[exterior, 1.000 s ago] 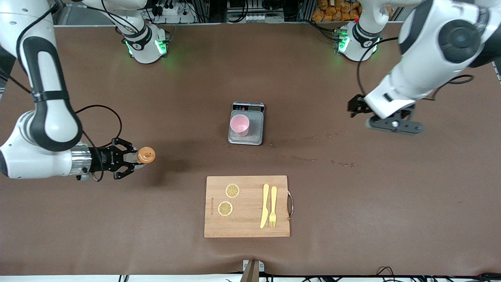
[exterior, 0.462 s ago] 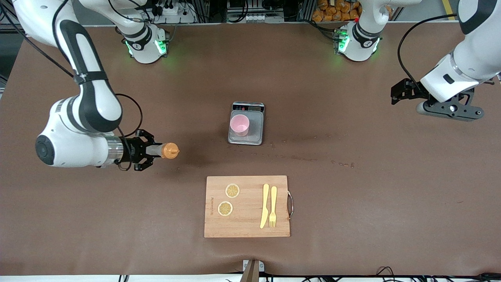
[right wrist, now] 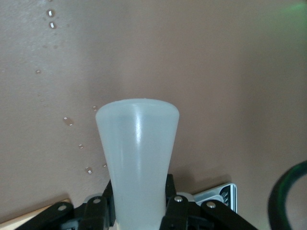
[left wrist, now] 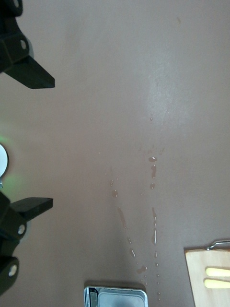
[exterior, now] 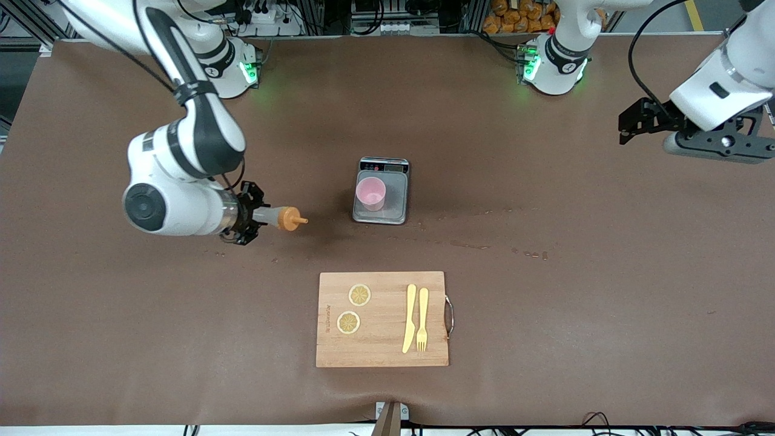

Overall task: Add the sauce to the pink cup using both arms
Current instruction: 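Lift the bottle with the right gripper while the left gripper withdraws, then tilt the bottle over the pink cup and squeeze sauce in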

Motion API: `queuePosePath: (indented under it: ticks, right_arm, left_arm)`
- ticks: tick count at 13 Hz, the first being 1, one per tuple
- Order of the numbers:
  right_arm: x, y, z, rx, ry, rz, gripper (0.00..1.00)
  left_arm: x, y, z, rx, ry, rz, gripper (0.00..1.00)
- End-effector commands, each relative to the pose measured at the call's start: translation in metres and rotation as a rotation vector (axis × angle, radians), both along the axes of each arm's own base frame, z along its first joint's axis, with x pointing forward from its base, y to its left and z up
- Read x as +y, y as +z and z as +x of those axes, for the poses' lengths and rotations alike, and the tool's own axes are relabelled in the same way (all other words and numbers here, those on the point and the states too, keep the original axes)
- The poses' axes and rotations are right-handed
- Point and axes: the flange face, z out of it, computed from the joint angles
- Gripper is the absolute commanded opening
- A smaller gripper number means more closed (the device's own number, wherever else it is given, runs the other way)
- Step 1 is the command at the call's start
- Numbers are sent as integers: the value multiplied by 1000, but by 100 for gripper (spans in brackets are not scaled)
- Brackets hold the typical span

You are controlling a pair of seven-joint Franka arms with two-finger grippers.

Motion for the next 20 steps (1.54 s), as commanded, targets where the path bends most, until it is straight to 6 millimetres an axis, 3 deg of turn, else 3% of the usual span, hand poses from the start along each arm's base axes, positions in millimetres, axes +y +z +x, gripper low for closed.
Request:
queuePosePath:
  ticks: [1,9,11,16,20]
  right_arm:
    - [20,11,-25,1,-21,-127,41]
    - [100,-6,-71,12,18,-365,42]
    - [113,-1,-77,29,22,-392,44]
    - [146,-10,-76,62,53,-521,44]
    - [169,-35,-78,65,82,-615,45]
  left_arm:
    - [-2,9,-5,-4,12,27,100]
    - [1,14,-6,-4,20,20,100]
    - [0,9,-2,8,29,15,100]
    - [1,7,-2,11,41,15,100]
    - [2,8,-2,10,39,13,100]
